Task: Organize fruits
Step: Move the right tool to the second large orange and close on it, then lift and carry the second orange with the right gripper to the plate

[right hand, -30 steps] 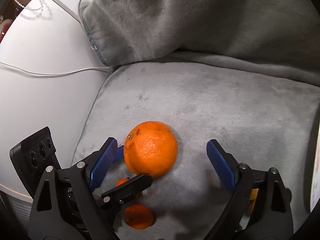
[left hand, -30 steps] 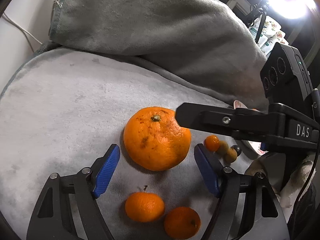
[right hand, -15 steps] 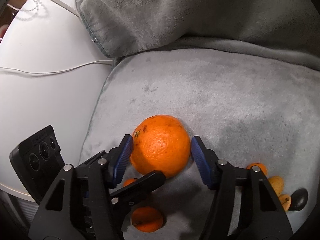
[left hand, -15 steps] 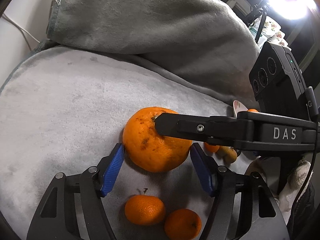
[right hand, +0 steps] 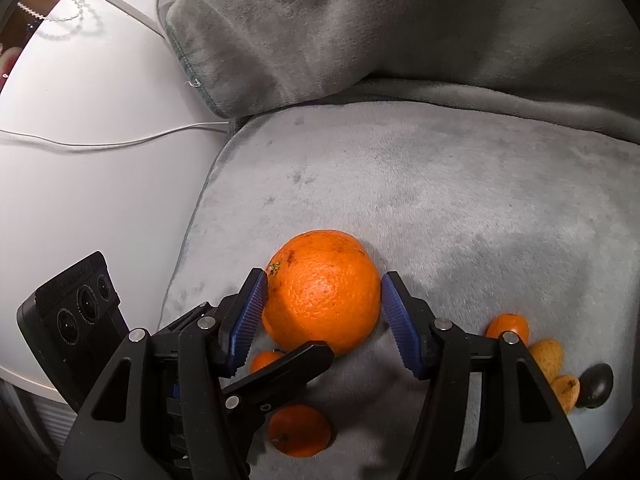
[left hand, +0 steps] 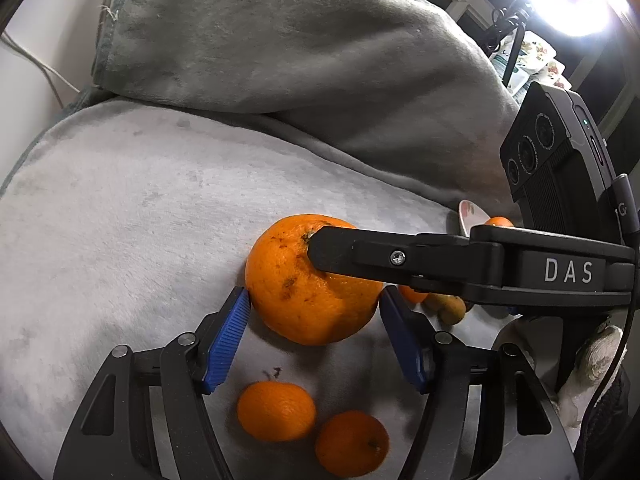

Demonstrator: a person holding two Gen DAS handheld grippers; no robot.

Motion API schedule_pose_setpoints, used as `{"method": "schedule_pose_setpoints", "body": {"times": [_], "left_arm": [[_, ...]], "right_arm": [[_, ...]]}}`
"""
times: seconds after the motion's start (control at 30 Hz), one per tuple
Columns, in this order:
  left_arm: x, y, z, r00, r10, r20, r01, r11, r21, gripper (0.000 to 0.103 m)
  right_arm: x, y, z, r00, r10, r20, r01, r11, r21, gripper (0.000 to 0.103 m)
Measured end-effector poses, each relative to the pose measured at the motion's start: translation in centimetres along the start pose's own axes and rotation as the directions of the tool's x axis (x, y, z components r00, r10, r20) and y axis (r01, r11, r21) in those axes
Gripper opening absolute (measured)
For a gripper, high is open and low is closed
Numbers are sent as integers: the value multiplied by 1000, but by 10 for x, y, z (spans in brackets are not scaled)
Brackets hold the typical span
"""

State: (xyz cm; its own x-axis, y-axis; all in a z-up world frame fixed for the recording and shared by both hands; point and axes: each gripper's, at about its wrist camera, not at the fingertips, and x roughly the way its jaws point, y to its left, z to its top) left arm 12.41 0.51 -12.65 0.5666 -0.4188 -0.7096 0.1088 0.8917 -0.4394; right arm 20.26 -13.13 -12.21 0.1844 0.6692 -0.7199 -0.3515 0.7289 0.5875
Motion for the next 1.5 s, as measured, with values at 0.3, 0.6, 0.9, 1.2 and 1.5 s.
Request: {"method": "schedule_pose_setpoints", "body": {"times": [0.3,0.6,0.9,1.2,1.5], "left_arm": [[-3,-21,-1,1000,-13,15,12,999,38,67],[1,-47,-2,999,-31,23,29,997,76,67],[7,-72,-4,998,-59,7,58,991,119,67],[19,-106,-5,995,-99,-18,100,979,177,67],[35,-139,-5,990,-133,-56,142,964,224,67]], "right_arm": [[-22,-1,-9,999,-8,37,8,1000,1,62],[-50,-8,-21,997,-16,77,15,1000,7,62],[-78,-25,-33,992,-37,118,33,999,37,62],[-111,-52,-46,984,-63,165,51,996,79,62],[-149,-89,-66,973,-81,215,50,988,147,62]]}}
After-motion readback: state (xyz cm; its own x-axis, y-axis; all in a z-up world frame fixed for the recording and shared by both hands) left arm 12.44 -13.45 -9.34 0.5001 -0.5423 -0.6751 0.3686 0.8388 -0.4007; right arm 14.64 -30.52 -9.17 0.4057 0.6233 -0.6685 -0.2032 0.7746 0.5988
